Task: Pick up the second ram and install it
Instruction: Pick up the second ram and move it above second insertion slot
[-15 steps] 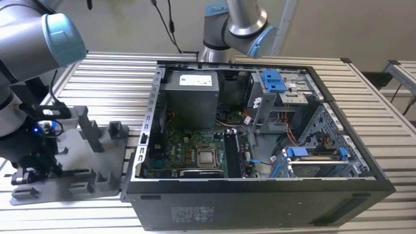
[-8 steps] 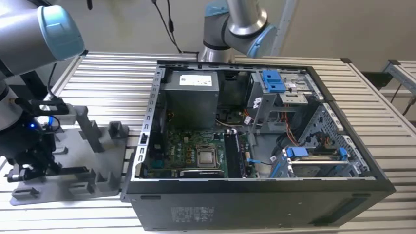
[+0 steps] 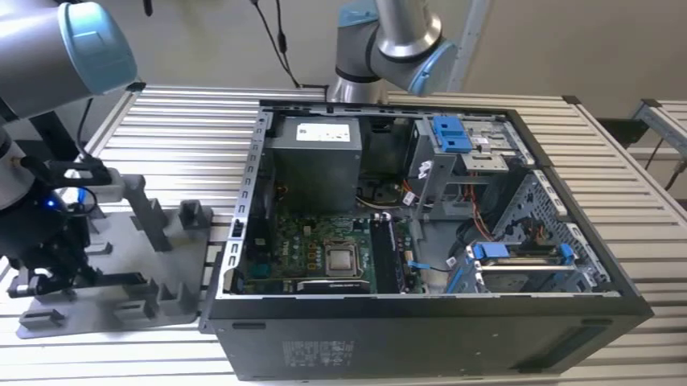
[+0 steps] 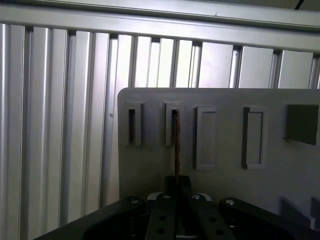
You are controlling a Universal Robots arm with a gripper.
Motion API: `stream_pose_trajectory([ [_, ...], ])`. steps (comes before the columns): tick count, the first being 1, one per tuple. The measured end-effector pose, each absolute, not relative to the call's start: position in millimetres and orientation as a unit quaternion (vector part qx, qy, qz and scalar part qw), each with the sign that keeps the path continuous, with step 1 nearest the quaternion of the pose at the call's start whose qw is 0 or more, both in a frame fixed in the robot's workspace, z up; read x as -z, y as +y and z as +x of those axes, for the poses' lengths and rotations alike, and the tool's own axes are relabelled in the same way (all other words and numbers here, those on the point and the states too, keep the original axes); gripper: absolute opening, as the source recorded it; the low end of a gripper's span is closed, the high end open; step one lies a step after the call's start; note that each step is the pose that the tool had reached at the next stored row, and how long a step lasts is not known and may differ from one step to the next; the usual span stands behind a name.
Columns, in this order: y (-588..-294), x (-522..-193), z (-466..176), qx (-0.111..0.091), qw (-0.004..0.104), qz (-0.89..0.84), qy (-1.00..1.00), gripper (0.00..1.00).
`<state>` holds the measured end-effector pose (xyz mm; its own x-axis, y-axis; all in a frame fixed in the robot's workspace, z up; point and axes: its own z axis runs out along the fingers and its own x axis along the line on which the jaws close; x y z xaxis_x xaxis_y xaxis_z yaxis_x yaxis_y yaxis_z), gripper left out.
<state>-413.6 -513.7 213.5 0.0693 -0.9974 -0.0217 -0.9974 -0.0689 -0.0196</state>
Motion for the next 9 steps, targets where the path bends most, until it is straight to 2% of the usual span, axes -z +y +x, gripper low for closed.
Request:
stream_pose_trajectory([
  [9, -513.7, -219.9, -413.6, -0.001, 0.015, -0.730, 0.683, 0.14],
])
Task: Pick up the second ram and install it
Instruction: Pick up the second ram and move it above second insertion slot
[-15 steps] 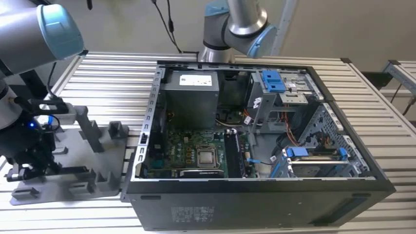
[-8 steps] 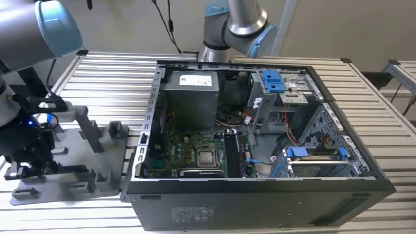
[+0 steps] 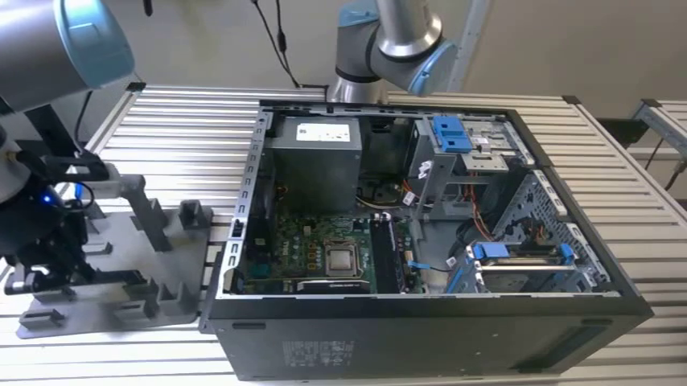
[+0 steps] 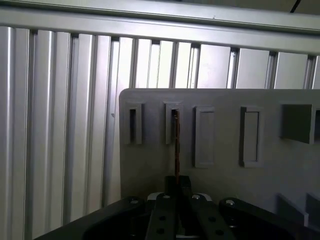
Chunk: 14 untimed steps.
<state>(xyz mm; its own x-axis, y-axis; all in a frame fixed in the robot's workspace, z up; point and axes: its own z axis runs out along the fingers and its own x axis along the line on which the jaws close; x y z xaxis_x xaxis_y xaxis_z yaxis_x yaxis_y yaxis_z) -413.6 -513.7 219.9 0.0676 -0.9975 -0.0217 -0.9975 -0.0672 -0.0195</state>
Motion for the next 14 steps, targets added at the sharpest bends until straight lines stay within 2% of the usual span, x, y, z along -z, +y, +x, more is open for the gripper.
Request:
stream_pose_trajectory([
  [14, -513.8, -227.2, -413.6, -0.004, 0.018, -0.725, 0.689, 0.14],
])
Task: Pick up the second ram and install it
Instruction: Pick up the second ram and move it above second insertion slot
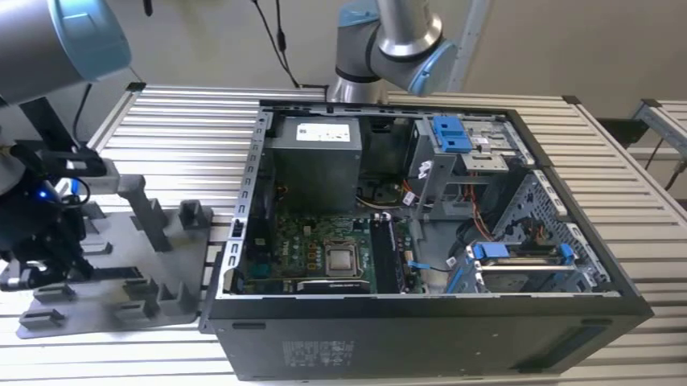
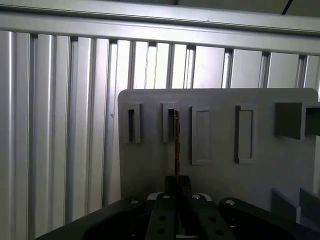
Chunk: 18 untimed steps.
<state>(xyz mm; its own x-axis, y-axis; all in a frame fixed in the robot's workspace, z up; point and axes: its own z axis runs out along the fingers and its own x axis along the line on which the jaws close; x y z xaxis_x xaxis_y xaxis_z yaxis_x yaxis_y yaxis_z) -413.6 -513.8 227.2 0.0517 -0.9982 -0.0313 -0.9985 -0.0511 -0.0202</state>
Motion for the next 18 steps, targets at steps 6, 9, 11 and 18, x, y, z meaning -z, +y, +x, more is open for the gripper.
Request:
stream_pose_trajectory([
  [6, -513.8, -237.5, -413.7, -0.006, 0.020, -0.724, 0.689, 0.14],
  [9, -513.8, -242.7, -413.6, -0.006, 0.020, -0.724, 0.690, 0.14],
  [11, -513.8, -245.4, -413.7, -0.007, 0.021, -0.724, 0.690, 0.14],
  [18, -513.8, -253.0, -413.7, -0.009, 0.023, -0.723, 0.690, 0.14],
])
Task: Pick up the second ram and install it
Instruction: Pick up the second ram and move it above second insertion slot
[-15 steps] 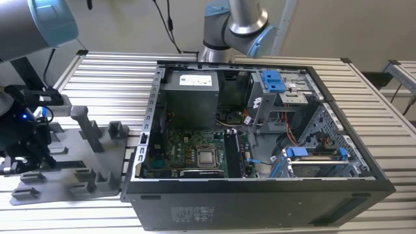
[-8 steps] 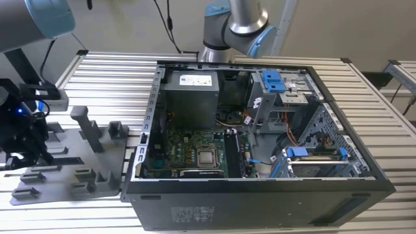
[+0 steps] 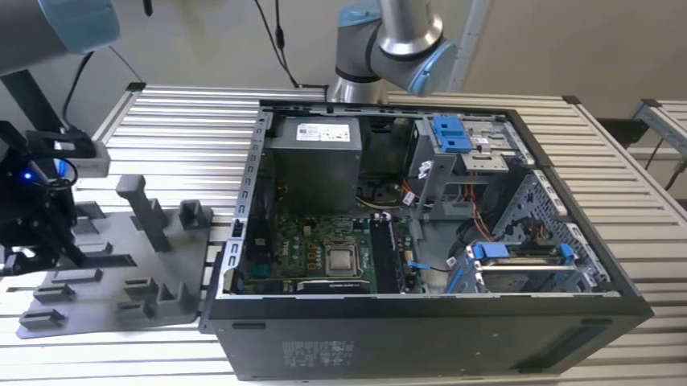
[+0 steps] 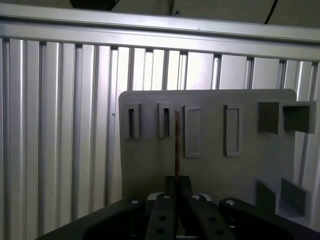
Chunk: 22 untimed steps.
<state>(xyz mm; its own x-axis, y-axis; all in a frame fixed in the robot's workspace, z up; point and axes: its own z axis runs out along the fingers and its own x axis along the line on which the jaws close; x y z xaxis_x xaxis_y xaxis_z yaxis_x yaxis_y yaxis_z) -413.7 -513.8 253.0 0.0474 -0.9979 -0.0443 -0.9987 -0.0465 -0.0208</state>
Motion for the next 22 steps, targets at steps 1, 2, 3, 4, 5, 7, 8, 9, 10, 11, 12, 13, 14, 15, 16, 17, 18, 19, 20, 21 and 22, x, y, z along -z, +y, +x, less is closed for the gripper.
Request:
stream_pose_trajectory([
  [1, -513.8, -253.9, -413.7, -0.009, 0.023, -0.723, 0.690, 0.14],
  [2, -513.8, -254.5, -413.6, -0.009, 0.023, -0.723, 0.690, 0.14],
  [3, -513.8, -255.3, -413.7, -0.009, 0.023, -0.723, 0.690, 0.14],
  [4, -513.8, -256.3, -413.6, -0.009, 0.023, -0.723, 0.690, 0.14],
  [5, -513.8, -257.6, -413.6, -0.009, 0.023, -0.723, 0.690, 0.14],
  [7, -513.8, -260.3, -413.6, -0.009, 0.023, -0.723, 0.690, 0.14],
  [8, -513.8, -261.7, -413.7, -0.009, 0.023, -0.723, 0.690, 0.14],
  [9, -513.8, -262.8, -413.7, -0.009, 0.023, -0.723, 0.690, 0.14],
  [10, -513.8, -264.2, -413.7, -0.009, 0.023, -0.723, 0.690, 0.14],
  [11, -513.8, -265.5, -413.6, -0.009, 0.023, -0.723, 0.690, 0.14],
  [12, -513.8, -267.0, -413.7, -0.009, 0.023, -0.723, 0.690, 0.14],
  [13, -513.8, -268.3, -413.7, -0.009, 0.023, -0.723, 0.690, 0.14],
  [14, -513.8, -269.7, -413.7, -0.009, 0.023, -0.723, 0.690, 0.14],
  [15, -513.8, -270.9, -413.7, -0.009, 0.023, -0.723, 0.690, 0.14],
  [16, -513.8, -271.9, -413.7, -0.009, 0.023, -0.723, 0.690, 0.14],
  [17, -513.8, -272.8, -413.7, -0.009, 0.023, -0.723, 0.690, 0.14],
  [18, -513.8, -273.8, -413.7, -0.009, 0.023, -0.723, 0.690, 0.14],
  [19, -513.8, -274.8, -413.7, -0.009, 0.023, -0.723, 0.690, 0.14],
  [20, -513.8, -276.0, -413.7, -0.009, 0.023, -0.723, 0.690, 0.14],
  [21, -513.8, -277.2, -413.6, -0.009, 0.023, -0.723, 0.690, 0.14],
  [22, -513.8, -278.4, -413.7, -0.009, 0.023, -0.723, 0.690, 0.14],
])
